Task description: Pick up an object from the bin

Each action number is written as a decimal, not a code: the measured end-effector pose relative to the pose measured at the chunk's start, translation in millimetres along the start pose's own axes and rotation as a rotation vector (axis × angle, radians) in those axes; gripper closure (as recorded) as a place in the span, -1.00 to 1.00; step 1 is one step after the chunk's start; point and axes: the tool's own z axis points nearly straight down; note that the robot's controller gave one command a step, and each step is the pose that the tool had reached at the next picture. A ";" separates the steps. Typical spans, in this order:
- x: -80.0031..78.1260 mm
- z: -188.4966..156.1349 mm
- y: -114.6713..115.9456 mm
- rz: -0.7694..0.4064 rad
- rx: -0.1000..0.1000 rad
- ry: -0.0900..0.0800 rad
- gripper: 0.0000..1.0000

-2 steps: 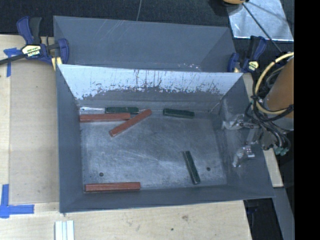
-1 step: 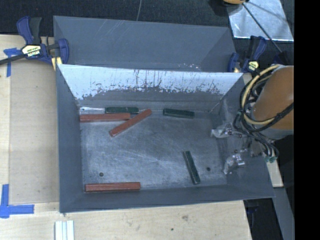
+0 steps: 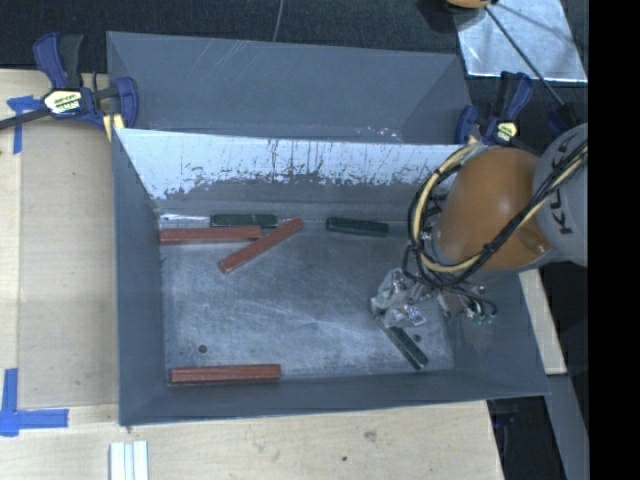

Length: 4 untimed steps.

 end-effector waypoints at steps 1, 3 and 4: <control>0.0 0.0 0.0 0.000 0.000 0.000 1.00; 2.6 -139.8 3.9 0.022 0.000 0.003 1.00; 7.4 -73.0 5.7 0.125 -0.001 0.005 -1.00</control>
Offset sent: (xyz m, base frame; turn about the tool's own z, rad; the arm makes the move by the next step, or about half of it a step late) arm -0.0055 0.0033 0.1394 0.0233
